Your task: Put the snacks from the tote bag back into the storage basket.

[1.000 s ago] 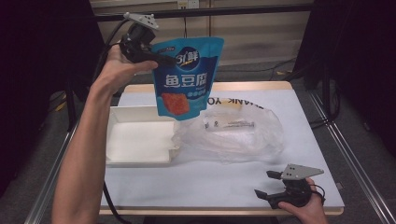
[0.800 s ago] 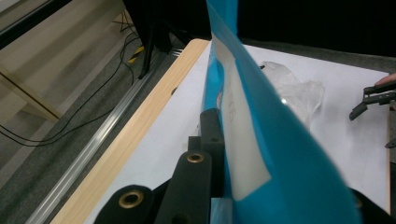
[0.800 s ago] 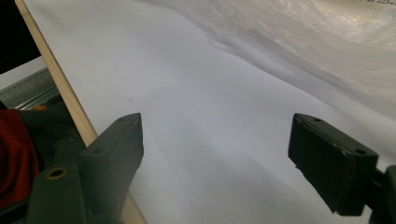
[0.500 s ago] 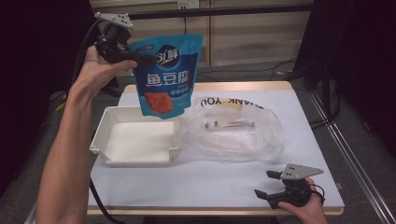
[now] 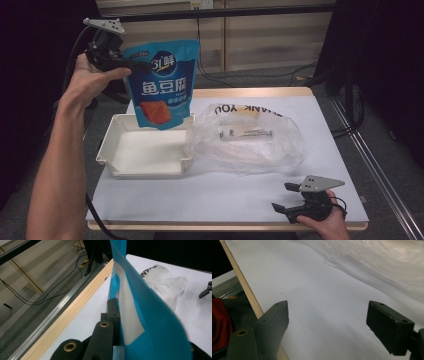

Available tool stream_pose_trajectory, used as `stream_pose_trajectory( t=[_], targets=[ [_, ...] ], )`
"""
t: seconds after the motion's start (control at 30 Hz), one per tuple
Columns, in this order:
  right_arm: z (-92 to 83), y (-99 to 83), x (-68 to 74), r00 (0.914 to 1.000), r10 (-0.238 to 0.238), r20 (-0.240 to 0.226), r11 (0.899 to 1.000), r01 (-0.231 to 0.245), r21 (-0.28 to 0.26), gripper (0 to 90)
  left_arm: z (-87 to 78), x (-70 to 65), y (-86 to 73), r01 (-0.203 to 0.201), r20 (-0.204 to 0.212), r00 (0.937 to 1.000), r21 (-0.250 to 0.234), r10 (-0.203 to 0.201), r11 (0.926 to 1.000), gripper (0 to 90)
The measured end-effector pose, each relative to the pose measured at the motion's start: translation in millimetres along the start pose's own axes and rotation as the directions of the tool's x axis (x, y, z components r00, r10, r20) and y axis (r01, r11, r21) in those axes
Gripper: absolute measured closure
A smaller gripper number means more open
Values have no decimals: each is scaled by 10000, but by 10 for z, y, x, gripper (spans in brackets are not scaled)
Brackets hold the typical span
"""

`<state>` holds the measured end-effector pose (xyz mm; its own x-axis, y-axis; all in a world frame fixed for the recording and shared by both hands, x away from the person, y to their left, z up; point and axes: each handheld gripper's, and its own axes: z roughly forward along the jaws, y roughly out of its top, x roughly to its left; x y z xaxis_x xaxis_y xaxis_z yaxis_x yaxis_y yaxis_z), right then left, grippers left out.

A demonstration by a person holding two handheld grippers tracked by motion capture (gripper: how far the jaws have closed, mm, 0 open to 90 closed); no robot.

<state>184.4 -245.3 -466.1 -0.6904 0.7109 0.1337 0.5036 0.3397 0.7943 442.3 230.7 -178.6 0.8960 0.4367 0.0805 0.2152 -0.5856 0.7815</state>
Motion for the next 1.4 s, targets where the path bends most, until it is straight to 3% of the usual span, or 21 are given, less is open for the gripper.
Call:
stream_pose_trajectory(
  t=[0.37, 0.53, 0.73, 1.0, 1.17, 1.4],
  targets=[
    [-11, -3, -1, 10000, 21, -27, 10000, -21, 10, 181, 228, 117, -179, 252, -54, 9997, 442, -250, 9987, 900],
    [-9, -3, -4, 10000, 21, -13, 10000, -21, 22, 181, 355, 128, -208, 140, 43, 9999, 696, -144, 9975, 900],
    [-11, -5, 1, 10000, 6, -30, 10000, -5, 11, 181, 471, 181, -239, 144, 252, 9996, 673, -161, 9976, 900],
    [-14, -9, 0, 10000, 25, -32, 10000, -25, 12, 180, 612, 221, -325, 167, 179, 9997, 977, -185, 9951, 900],
    [-5, -7, 0, 10000, -28, -39, 10000, 28, 37, 180, 697, 238, -415, 261, 104, 9996, 1042, -274, 9942, 900],
    [-1, -8, -2, 10000, -3, -40, 10000, 3, 64, 180, 792, 254, -465, 282, 373, 9988, 843, -315, 9960, 900]
  ],
)
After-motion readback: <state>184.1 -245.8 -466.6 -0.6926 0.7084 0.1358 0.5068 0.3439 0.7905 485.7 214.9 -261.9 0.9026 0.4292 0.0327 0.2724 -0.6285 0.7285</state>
